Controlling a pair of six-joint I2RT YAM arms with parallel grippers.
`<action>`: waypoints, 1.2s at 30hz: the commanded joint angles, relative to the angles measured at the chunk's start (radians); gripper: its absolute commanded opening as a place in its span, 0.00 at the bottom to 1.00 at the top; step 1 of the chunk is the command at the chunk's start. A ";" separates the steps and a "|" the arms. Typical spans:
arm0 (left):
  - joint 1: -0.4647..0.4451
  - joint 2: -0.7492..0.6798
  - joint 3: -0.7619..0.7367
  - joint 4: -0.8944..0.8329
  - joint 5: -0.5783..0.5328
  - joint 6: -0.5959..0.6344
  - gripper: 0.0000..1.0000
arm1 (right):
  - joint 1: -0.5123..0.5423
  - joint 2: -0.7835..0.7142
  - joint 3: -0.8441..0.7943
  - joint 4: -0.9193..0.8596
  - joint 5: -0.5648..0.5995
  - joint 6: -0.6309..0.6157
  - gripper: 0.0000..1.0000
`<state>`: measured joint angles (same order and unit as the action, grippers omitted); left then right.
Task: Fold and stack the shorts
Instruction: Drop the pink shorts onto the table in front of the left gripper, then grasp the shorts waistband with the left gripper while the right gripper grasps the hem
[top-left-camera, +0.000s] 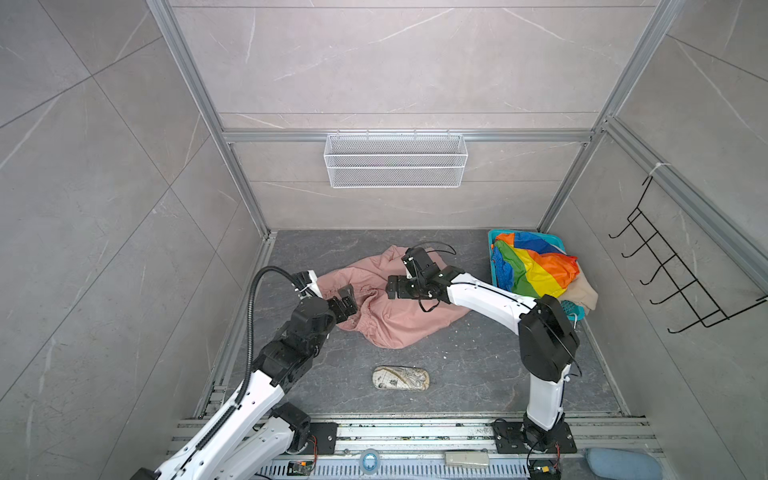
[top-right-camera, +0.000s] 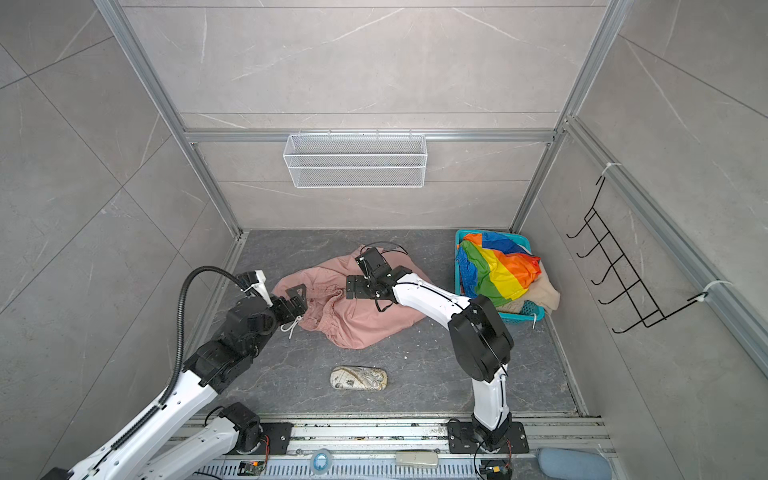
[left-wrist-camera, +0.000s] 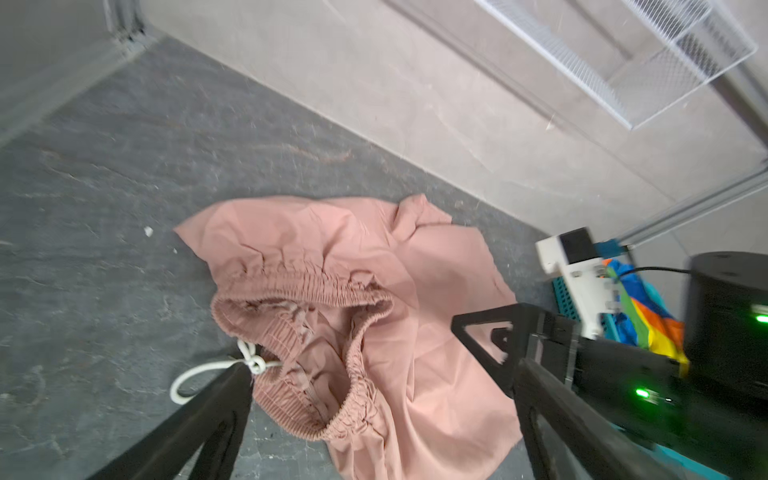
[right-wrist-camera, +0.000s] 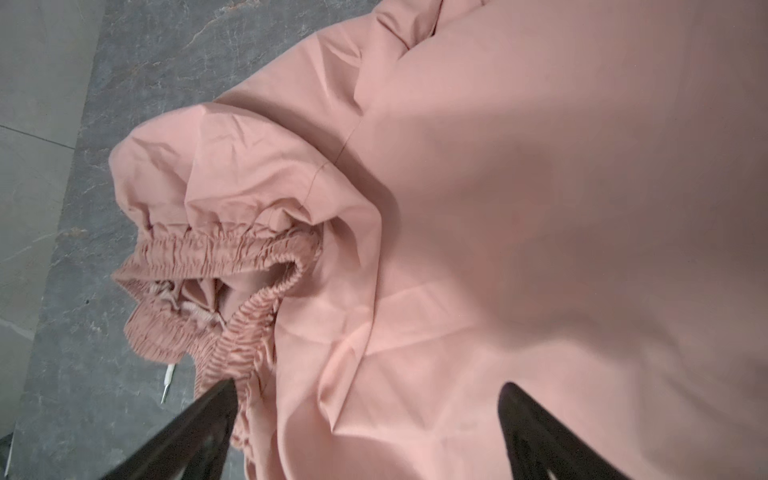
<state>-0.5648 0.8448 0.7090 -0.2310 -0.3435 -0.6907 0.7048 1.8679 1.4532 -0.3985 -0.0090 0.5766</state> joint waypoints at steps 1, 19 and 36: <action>0.006 0.073 -0.005 0.042 0.118 -0.045 1.00 | 0.001 -0.121 -0.108 0.031 -0.007 -0.005 0.99; 0.006 0.484 0.149 -0.169 0.155 0.079 0.97 | -0.132 -0.323 -0.638 0.196 -0.009 0.039 0.99; 0.007 0.778 0.282 -0.091 0.197 0.147 0.12 | -0.286 -0.409 -0.768 0.265 -0.085 0.053 0.99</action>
<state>-0.5644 1.6192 0.9455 -0.3359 -0.1604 -0.5716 0.4351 1.4624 0.6971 -0.1707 -0.0704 0.6109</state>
